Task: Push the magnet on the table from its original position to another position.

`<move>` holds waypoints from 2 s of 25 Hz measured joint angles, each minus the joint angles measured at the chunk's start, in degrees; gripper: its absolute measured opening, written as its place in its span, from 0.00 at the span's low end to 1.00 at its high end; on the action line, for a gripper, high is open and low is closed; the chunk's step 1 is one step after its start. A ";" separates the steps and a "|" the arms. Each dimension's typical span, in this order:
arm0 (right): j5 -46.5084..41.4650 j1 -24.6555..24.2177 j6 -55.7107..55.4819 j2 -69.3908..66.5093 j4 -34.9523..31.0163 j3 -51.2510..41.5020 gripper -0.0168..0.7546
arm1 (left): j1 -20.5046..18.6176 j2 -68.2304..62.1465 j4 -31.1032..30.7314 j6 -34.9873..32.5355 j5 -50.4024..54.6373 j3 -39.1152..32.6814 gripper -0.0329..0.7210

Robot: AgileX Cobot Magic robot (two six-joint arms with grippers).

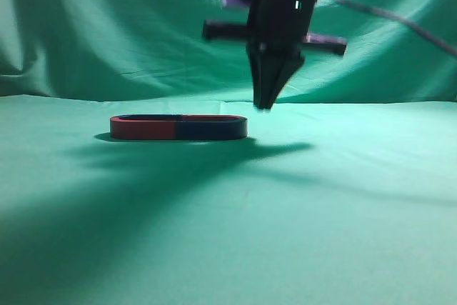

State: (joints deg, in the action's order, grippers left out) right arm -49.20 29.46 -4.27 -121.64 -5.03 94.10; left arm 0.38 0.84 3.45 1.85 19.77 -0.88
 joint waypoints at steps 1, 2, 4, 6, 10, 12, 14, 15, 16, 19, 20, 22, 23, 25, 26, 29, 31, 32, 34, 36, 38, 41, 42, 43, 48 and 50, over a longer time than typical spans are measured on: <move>-3.22 0.00 0.00 0.83 0.59 1.63 0.02 | 0.00 0.00 0.00 0.00 0.00 0.00 0.54; -5.84 0.00 0.00 2.06 1.22 3.35 0.02 | 0.00 0.00 0.00 0.00 0.00 0.00 0.54; -11.55 0.00 0.00 5.25 2.23 6.34 0.02 | 0.00 0.00 0.00 0.00 0.00 0.00 0.54; -15.46 0.00 0.00 8.86 2.61 8.67 0.02 | 0.00 0.00 0.00 0.00 0.00 0.00 0.54; -20.53 0.00 0.00 17.82 2.71 9.62 0.02 | 0.00 0.00 0.00 0.00 0.00 0.00 0.54; -21.89 0.00 0.00 22.26 2.84 9.62 0.02 | 0.00 0.00 0.00 0.00 0.00 0.00 0.54; -22.37 0.00 0.00 26.89 3.19 9.62 0.02 | 0.00 0.00 0.00 0.00 0.00 0.00 0.54; -22.45 0.00 0.00 28.74 3.44 9.62 0.02 | 0.00 0.00 0.00 0.00 0.00 0.00 0.54; -22.58 0.00 0.00 30.90 3.82 9.62 0.02 | 0.00 0.00 0.00 0.00 0.00 0.00 0.54; -22.93 0.00 0.00 37.17 5.00 8.85 0.02 | 0.00 0.00 0.00 0.00 0.00 0.00 0.54; -23.04 0.00 0.00 39.43 5.53 7.93 0.02 | 0.00 0.00 0.00 0.00 0.00 0.00 0.54; -23.15 0.00 0.00 43.70 6.50 5.38 0.02 | 0.00 0.00 0.00 0.00 0.00 0.00 0.54; -23.28 0.00 -0.13 46.01 6.81 3.65 0.02 | 0.00 0.00 0.00 0.00 0.00 0.00 0.54; -23.28 0.00 -0.51 50.80 6.93 -0.07 0.02 | 0.00 0.00 0.00 0.00 0.00 0.00 0.54; -23.39 0.00 -0.60 52.86 6.93 -2.30 0.02 | 0.00 0.00 0.00 0.00 0.00 0.00 0.54; -23.59 0.00 -1.01 60.73 7.16 -8.86 0.02 | 0.00 0.00 0.00 0.00 0.00 0.00 0.54; -23.49 0.00 -1.36 65.70 7.17 -13.16 0.02 | 0.00 0.00 0.00 0.00 0.00 0.00 0.54; -22.91 0.00 -1.47 68.47 7.17 -14.87 0.02 | 0.00 0.00 0.00 0.00 0.00 0.00 0.54; -21.03 0.00 -1.55 73.43 7.17 -18.77 0.02 | 0.00 0.00 0.00 0.00 0.00 0.00 0.54; -18.56 0.00 -1.55 78.77 7.17 -22.24 0.02 | 0.00 0.00 0.00 0.00 0.00 0.00 0.54; -16.36 0.00 -1.55 83.32 7.17 -26.09 0.02 | 0.00 0.00 0.00 0.00 0.00 0.00 0.54; -12.79 0.00 -0.77 89.70 7.17 -32.29 0.02 | 0.00 0.00 0.00 0.00 0.00 0.00 0.54; -11.18 0.00 -0.41 91.92 7.17 -34.33 0.02 | 0.00 0.00 0.00 0.00 0.00 0.00 0.54; -9.63 0.00 -0.22 94.12 7.17 -36.82 0.02 | 0.00 0.00 0.00 0.00 0.00 0.00 0.54; -5.88 0.00 -0.71 102.33 5.50 -46.52 0.02 | 0.00 0.00 0.00 0.00 0.00 0.00 0.54; -5.88 0.00 -0.94 104.04 6.16 -49.01 0.02 | 0.00 0.00 0.00 0.00 0.00 0.00 0.54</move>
State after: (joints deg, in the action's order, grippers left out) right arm -55.08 29.46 -5.20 -17.61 1.13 45.09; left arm 0.38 0.84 3.45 1.85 19.77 -0.88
